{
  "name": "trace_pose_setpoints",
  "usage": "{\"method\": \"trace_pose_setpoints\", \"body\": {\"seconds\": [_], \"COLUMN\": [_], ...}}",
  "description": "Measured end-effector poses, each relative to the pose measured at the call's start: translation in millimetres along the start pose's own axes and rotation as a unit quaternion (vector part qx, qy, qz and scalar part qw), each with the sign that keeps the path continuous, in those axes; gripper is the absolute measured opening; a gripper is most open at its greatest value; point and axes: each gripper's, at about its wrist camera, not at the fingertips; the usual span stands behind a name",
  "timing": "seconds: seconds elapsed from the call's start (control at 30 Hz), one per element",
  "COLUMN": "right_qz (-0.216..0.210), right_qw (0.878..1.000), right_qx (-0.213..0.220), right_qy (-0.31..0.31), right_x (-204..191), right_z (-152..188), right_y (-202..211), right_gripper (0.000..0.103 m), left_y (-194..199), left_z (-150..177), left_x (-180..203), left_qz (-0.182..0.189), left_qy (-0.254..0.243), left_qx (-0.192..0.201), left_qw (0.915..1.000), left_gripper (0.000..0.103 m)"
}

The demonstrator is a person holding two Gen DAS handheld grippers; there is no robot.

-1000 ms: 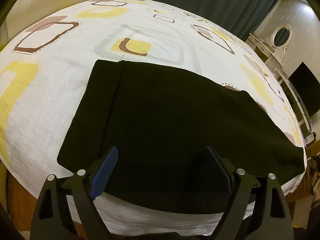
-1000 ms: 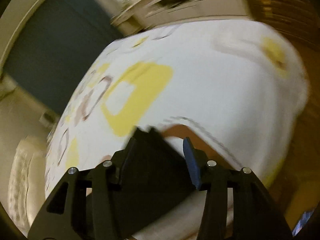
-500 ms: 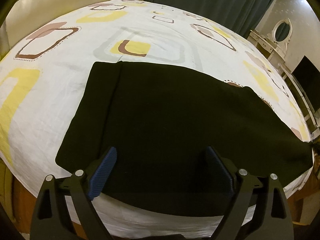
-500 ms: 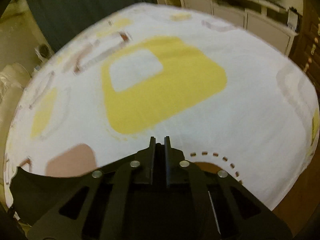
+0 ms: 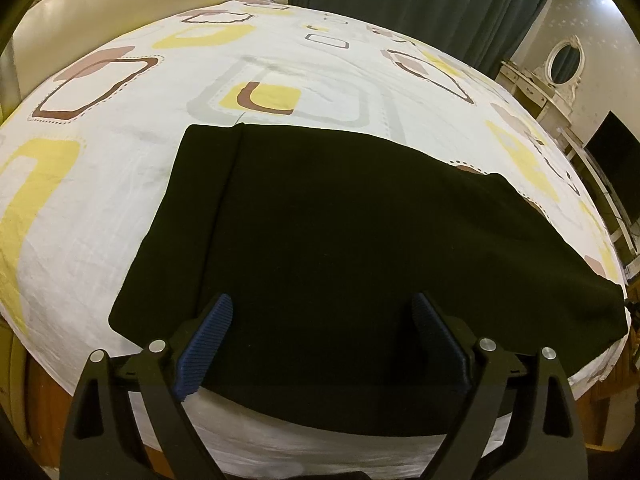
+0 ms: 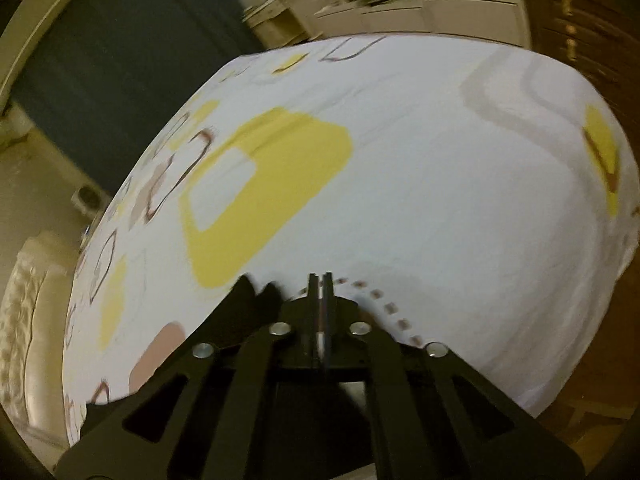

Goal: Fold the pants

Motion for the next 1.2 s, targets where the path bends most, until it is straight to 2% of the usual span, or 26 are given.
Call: {"method": "trace_pose_setpoints", "body": {"seconds": [0.07,0.13,0.23,0.4,0.43,0.5,0.53,0.57,0.63,0.7,0.73,0.77,0.8,0.9,1.0,1.13,1.2], "right_qz": [-0.003,-0.005,-0.012,0.037,0.045,0.062,0.069,0.063,0.048,0.001,-0.031,-0.046,-0.043,0.003,0.044,0.051,0.034], "right_qw": [1.000,1.000,0.998,0.988,0.985,0.982,0.981,0.981,0.979,0.980,0.981,0.981,0.982,0.992,0.993,0.995,0.997], "right_qx": [-0.005,-0.009,-0.024,-0.069,-0.070,-0.067,-0.064,-0.058,-0.038,-0.006,0.029,0.052,0.068,0.027,-0.001,0.000,-0.005], "right_qy": [0.009,0.025,0.056,0.135,0.148,0.164,0.170,0.174,0.194,0.197,0.190,0.182,0.174,0.119,0.113,0.086,0.066], "right_x": [-8,-17,-35,-67,-71,-76,-79,-82,-95,-109,-113,-112,-107,-66,-57,-49,-45], "right_z": [-4,-9,-15,-11,-9,-4,-2,0,4,7,7,6,4,-7,4,4,2], "right_y": [-4,-10,-22,-47,-48,-47,-44,-39,-19,11,34,48,55,21,-17,-32,-26], "right_gripper": [0.041,0.045,0.058,0.058,0.057,0.040,0.023,0.017,0.012,0.011,0.011,0.010,0.010,0.010,0.010,0.012,0.016], "left_y": [0,0,0,0,0,0,0,0,0,0,0,0,0,-2,-1,-1,-1], "left_z": [0,0,0,0,0,0,1,1,1,1,1,1,1,1,2,1,1], "left_x": [1,1,1,1,1,1,1,1,1,1,1,1,1,2,3,2,2], "left_qz": [-0.001,-0.001,-0.001,-0.002,-0.002,-0.002,-0.001,-0.001,-0.002,-0.002,-0.002,-0.002,-0.002,-0.003,-0.004,-0.003,-0.003], "left_qy": [0.001,0.001,0.001,0.001,0.001,0.001,0.001,0.001,-0.001,0.000,0.000,0.000,0.000,-0.002,-0.005,-0.003,-0.003], "left_qx": [0.000,0.000,0.001,0.002,0.002,0.002,0.002,0.002,0.003,0.003,0.003,0.003,0.003,0.004,0.004,0.003,0.003], "left_qw": [1.0000,1.0000,1.0000,1.0000,1.0000,1.0000,1.0000,1.0000,1.0000,1.0000,1.0000,1.0000,1.0000,1.0000,1.0000,1.0000,1.0000], "left_gripper": [0.091,0.091,0.091,0.091,0.091,0.091,0.091,0.091,0.091,0.091,0.091,0.091,0.091,0.092,0.092,0.092,0.092]}}
Point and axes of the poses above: each gripper's, at about its wrist camera, not at the fingertips, and y roughly against the way its jaws point, x to its right, z to its underside, and after that the axes turned 3 degrees about -x, right-handed
